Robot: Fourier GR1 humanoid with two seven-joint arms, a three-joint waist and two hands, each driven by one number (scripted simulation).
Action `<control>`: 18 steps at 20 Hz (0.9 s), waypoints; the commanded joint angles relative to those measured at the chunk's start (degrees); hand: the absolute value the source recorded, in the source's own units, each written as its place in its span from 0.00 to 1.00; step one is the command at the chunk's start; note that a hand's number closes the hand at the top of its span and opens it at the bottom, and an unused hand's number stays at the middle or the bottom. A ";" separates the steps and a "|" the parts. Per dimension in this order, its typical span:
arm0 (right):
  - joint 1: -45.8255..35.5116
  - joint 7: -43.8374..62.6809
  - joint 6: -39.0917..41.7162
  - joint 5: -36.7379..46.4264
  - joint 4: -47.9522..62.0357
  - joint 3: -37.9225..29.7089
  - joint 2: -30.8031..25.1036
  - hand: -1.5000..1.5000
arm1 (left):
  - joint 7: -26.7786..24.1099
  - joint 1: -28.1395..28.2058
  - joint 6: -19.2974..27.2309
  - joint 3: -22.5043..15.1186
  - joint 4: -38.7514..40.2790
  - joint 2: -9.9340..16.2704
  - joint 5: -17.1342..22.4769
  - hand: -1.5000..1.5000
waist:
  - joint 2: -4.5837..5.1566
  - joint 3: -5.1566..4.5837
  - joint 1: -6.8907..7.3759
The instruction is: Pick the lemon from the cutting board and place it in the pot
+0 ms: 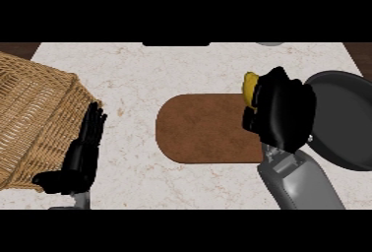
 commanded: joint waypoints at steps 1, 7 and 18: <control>0.38 -2.97 1.78 -2.18 -3.02 -7.00 -4.62 1.00 | 1.43 -3.47 0.54 1.20 1.59 0.17 -0.64 0.50 | 0.06 0.01 -0.13; 7.73 -10.04 -3.76 -7.35 -1.99 -15.46 -9.55 1.00 | 2.13 -1.47 -0.76 1.23 -0.80 0.41 -0.10 0.50 | 0.07 0.02 0.02; 4.87 -28.44 -11.39 -20.42 22.31 -31.04 -17.67 1.00 | -0.63 -0.74 0.36 -0.50 0.56 -2.16 -2.31 0.50 | 0.31 0.04 0.53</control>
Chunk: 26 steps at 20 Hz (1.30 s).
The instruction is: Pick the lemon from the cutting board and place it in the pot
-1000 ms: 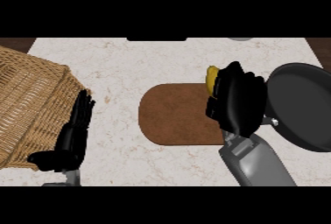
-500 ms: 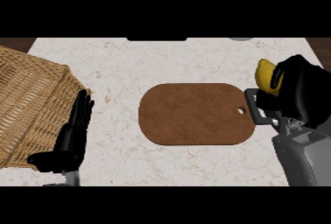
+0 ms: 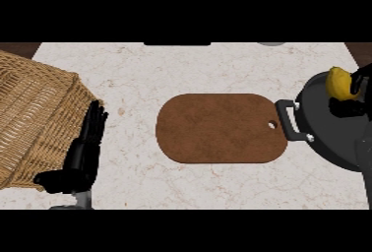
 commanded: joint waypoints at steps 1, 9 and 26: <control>-1.06 -7.71 -0.03 -6.62 8.81 -5.72 -3.87 1.00 | 0.33 -3.34 -0.22 2.06 2.30 0.51 0.49 0.50 | 0.08 0.01 -0.05; -1.19 -12.30 -5.64 -5.14 28.50 -6.73 -3.10 1.00 | 0.03 -2.49 -1.85 1.95 1.06 1.11 0.72 0.50 | 0.18 0.03 0.41; -6.37 -35.56 -10.11 -35.22 33.09 -28.71 -0.09 0.00 | 0.51 0.49 -0.09 0.87 -0.30 -0.50 -0.70 0.50 | -0.31 0.16 -0.81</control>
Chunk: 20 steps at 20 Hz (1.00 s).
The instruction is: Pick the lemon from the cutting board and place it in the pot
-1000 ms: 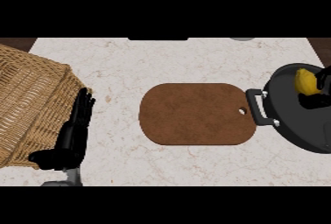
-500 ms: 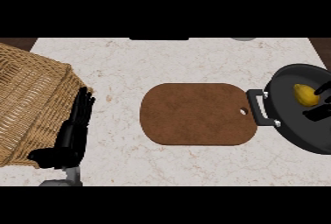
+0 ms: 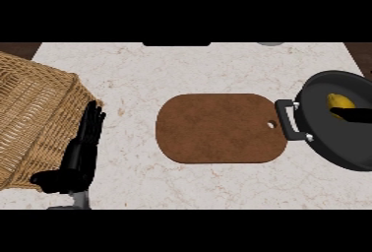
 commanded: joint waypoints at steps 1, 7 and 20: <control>0.52 -6.96 -2.40 -10.26 -2.95 -7.30 2.40 0.00 | -0.17 1.87 -0.38 0.15 -1.09 0.18 0.47 0.50 | -0.21 -0.05 -0.43; 1.60 -10.51 2.15 -19.03 3.26 -13.98 -4.09 0.00 | 0.25 1.37 -0.03 -0.67 -1.38 -0.75 -0.21 0.50 | 0.09 -0.11 0.14; 5.92 -27.01 10.22 -29.41 20.09 -18.26 -18.45 0.00 | -0.20 -1.49 1.36 -1.02 1.63 -2.75 -2.18 0.50 | 0.17 -0.11 0.22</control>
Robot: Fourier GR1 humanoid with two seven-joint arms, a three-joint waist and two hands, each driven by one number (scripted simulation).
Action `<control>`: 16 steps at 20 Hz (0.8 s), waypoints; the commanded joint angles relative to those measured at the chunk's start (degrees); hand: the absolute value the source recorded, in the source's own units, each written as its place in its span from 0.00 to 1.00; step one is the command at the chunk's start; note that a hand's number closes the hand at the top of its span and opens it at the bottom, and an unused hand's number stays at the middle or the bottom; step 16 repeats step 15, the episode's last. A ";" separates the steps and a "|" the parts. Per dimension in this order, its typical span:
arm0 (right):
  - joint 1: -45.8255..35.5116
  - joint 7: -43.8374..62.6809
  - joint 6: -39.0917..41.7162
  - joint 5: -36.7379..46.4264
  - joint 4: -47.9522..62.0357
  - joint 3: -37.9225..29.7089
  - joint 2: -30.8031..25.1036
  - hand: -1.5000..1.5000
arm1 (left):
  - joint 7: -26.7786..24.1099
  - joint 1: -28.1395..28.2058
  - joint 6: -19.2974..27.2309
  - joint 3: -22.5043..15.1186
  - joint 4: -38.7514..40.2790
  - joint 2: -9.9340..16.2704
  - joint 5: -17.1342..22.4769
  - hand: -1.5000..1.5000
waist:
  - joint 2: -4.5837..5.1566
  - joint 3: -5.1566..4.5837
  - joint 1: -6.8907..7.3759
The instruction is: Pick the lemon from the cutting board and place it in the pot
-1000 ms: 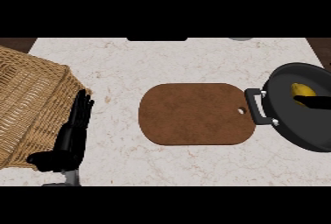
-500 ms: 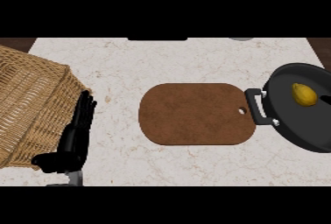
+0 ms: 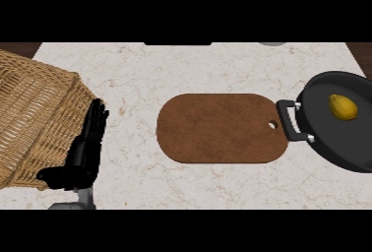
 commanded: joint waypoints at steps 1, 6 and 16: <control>1.45 -7.33 1.55 -2.78 7.38 -1.33 -3.93 0.00 | -2.55 1.94 0.01 -0.67 0.26 -0.75 -0.71 0.50 | 0.06 0.03 0.21; 1.01 -8.81 3.51 -3.85 13.40 -1.24 -10.00 0.00 | -3.36 -1.89 -1.82 1.23 4.84 0.09 0.41 0.50 | 0.21 0.07 0.29; 4.76 -11.50 4.13 -9.77 19.00 -5.86 -15.37 0.00 | -1.46 1.07 -1.85 1.12 0.36 0.21 0.83 0.50 | 0.25 0.17 0.51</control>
